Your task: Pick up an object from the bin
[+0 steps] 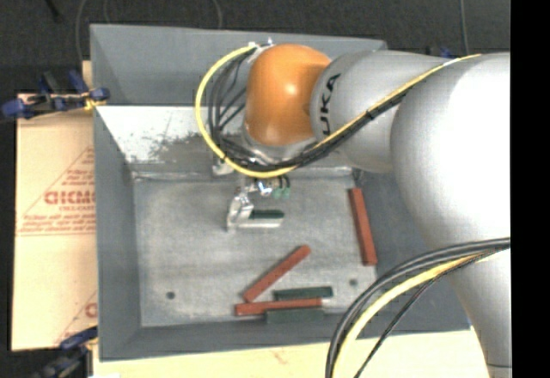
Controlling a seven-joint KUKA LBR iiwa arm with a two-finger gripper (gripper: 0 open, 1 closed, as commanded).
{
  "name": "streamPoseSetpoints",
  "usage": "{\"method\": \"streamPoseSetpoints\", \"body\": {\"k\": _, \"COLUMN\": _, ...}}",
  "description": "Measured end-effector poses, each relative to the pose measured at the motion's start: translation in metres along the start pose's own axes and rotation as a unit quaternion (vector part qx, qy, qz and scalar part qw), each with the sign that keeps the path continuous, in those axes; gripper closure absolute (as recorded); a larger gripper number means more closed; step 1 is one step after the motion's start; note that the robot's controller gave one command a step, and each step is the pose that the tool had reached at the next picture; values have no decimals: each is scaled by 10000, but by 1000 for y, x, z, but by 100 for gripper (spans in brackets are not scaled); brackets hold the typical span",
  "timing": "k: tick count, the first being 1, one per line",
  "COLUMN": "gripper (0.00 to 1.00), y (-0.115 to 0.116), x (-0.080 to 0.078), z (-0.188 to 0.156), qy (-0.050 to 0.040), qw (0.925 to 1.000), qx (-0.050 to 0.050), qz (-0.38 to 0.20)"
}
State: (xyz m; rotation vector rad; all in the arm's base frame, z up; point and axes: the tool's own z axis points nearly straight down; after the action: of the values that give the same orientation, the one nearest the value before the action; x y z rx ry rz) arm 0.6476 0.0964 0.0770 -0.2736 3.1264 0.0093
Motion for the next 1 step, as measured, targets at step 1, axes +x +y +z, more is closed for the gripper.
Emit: {"method": "streamPoseSetpoints", "body": {"k": 1, "gripper": 100, "y": -66, "x": 70, "z": -5, "qy": 7, "qw": 9987, "qx": -5, "qz": 501}}
